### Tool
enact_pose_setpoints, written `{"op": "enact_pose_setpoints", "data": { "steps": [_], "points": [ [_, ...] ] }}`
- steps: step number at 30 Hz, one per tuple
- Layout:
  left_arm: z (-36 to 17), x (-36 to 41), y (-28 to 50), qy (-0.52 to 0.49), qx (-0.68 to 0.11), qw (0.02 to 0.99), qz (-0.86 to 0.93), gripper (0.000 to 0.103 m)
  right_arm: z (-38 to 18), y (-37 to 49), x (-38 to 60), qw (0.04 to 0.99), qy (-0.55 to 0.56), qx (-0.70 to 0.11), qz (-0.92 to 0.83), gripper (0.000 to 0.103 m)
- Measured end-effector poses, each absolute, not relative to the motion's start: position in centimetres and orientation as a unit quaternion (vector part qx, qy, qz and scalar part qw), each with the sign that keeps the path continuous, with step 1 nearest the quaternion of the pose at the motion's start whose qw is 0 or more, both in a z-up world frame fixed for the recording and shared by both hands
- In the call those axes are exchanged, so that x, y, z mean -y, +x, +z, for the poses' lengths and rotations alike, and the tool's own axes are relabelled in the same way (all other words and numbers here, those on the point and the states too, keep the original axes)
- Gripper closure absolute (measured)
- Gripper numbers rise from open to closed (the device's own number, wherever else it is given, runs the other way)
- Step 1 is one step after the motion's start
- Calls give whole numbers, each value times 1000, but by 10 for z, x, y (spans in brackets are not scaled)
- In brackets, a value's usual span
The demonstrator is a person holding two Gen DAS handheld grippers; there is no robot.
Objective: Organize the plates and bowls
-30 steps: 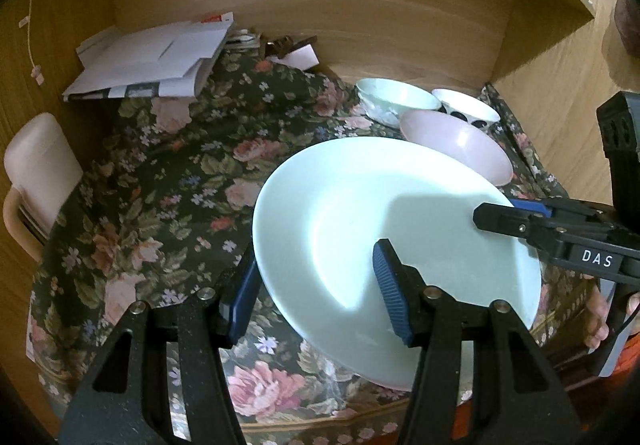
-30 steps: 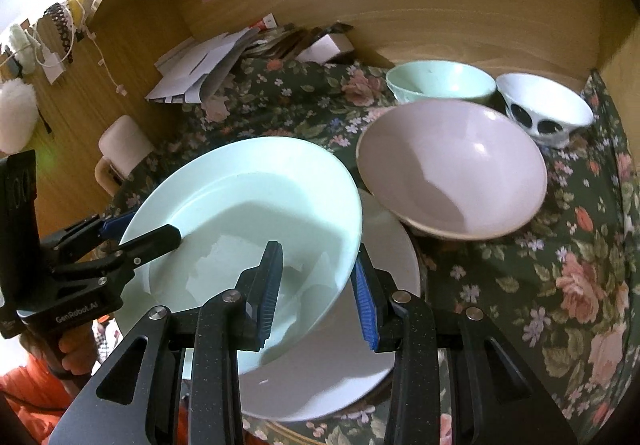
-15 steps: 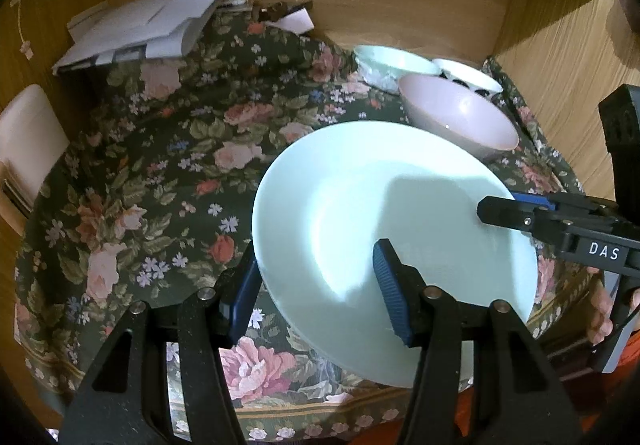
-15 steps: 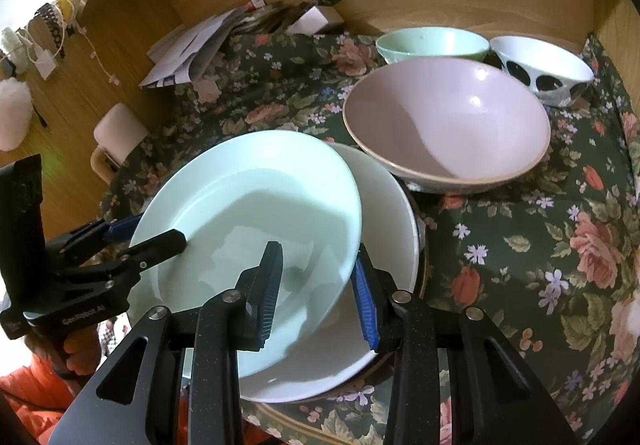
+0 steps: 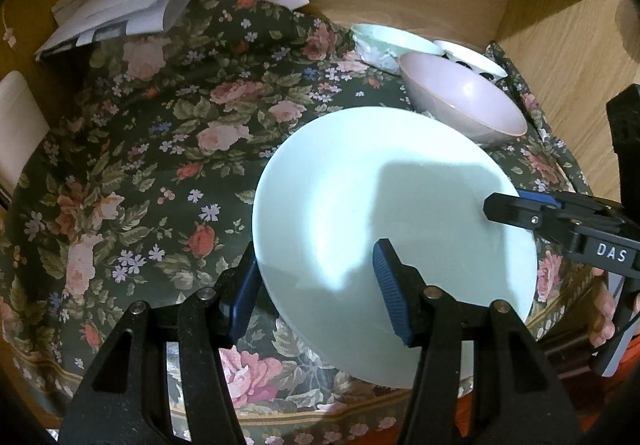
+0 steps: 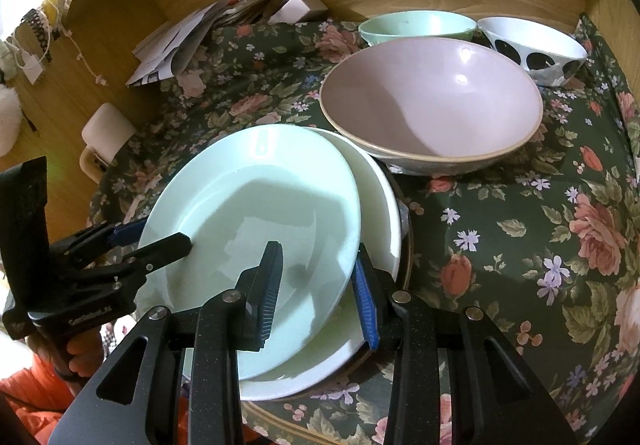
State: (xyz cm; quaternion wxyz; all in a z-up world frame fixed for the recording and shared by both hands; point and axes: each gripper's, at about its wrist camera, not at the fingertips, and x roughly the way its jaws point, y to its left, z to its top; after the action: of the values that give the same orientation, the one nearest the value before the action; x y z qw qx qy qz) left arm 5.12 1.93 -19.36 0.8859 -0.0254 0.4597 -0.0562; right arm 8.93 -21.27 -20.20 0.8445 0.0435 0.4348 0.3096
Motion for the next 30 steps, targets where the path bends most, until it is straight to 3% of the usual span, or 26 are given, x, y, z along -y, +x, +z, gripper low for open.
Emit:
{"op": "enact_pose_setpoints", "data": {
  "steps": [30],
  "points": [
    [-177,-26,54,2,-437,899,-33,47,-190,78,231,857,44,-426,287,70]
  ]
}}
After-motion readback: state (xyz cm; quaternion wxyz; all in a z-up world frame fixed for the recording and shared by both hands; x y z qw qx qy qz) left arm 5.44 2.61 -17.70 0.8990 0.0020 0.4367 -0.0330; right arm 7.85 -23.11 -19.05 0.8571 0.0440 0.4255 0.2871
